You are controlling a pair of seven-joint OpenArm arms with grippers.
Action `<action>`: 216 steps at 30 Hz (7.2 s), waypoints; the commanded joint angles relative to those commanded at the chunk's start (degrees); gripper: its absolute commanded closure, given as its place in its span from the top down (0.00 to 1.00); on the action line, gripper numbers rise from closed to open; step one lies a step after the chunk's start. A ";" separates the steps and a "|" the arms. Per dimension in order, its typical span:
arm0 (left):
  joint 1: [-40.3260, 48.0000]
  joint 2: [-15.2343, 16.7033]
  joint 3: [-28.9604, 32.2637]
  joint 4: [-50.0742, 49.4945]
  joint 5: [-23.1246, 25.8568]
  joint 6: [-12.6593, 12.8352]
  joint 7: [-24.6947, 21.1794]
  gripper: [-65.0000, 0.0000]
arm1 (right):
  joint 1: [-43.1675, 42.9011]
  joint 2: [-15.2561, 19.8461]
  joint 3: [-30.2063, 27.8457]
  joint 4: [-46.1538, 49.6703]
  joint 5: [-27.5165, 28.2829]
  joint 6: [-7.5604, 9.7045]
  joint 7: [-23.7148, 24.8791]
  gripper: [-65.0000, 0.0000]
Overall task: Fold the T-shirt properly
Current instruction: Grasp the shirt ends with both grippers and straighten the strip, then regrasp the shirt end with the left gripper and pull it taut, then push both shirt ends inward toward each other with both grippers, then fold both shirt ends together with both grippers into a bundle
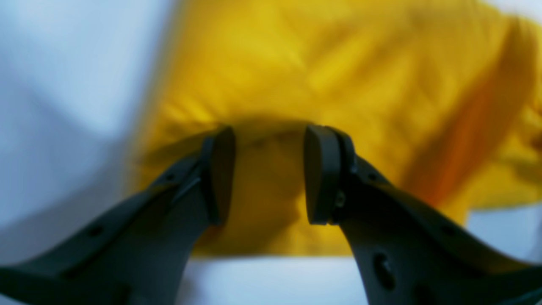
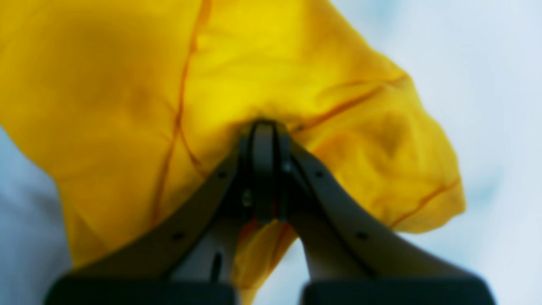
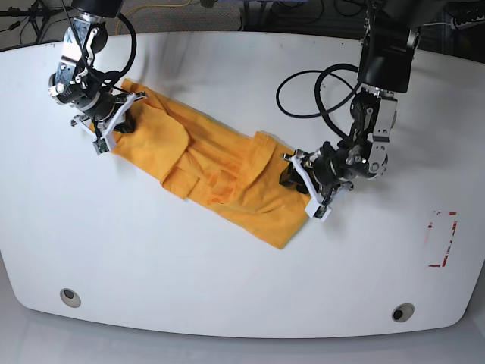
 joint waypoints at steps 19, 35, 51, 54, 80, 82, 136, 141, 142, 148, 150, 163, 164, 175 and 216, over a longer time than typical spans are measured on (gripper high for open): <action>11.87 -2.11 -17.14 8.44 -0.09 -0.18 10.02 0.39 | 7.03 1.05 -8.70 -0.53 -6.68 0.00 0.00 0.02; 17.49 -1.85 -24.26 28.66 -0.18 -5.45 11.60 0.39 | 7.74 1.76 -11.69 -0.18 -6.15 0.00 0.00 0.02; -5.80 -1.67 -14.07 2.99 0.44 -5.63 9.85 0.39 | 6.86 1.76 -11.34 1.32 -6.07 0.00 0.00 0.02; -8.53 -0.79 -11.08 -4.31 0.35 -5.63 5.01 0.39 | 5.80 1.76 -11.43 2.90 -6.07 0.00 0.00 0.02; 8.18 -8.09 -17.23 -0.97 0.18 -5.63 4.84 0.39 | 5.63 0.18 -11.69 8.26 -5.98 0.00 -0.26 0.03; 10.11 -8.00 -19.34 1.93 0.26 -5.63 6.33 0.39 | 5.54 -0.09 -11.69 10.81 -5.98 0.00 -0.79 0.03; 17.23 -6.68 -24.62 15.30 0.26 -5.71 11.60 0.39 | 10.37 -14.42 5.63 -6.59 28.75 0.00 -14.07 0.78; 17.32 -6.68 -24.62 15.30 0.26 -5.80 11.60 0.39 | 10.55 -16.53 3.60 -6.33 24.53 0.00 -11.34 0.78; 17.32 -6.68 -24.62 15.30 0.26 -5.80 11.60 0.39 | 10.55 -16.62 3.60 -6.33 24.00 0.00 -10.64 0.77; 17.32 -6.86 -24.62 15.21 0.35 -5.89 11.69 0.39 | 11.87 -16.00 3.60 -6.42 21.45 0.00 -9.32 0.65; 17.32 -6.86 -24.62 15.21 0.35 -5.89 11.69 0.39 | 12.13 -15.47 3.60 -6.33 20.22 0.00 -9.32 0.49; 16.88 -6.95 -21.10 14.95 0.44 -5.71 11.69 0.39 | 9.32 -12.84 3.52 2.29 16.18 0.00 -9.41 0.00; 16.88 -6.95 -20.13 14.95 0.44 -5.71 11.69 0.39 | 8.35 -12.84 3.52 4.75 16.18 0.00 -9.49 0.00; 14.68 -6.15 -10.64 13.80 0.35 -5.54 11.69 0.39 | 0.35 -11.25 3.43 22.51 16.18 0.00 -11.96 0.00; 4.22 9.93 -4.13 -8.62 0.35 3.60 6.86 0.39 | 8.62 -16.26 -14.15 26.73 24.88 0.00 -14.42 0.00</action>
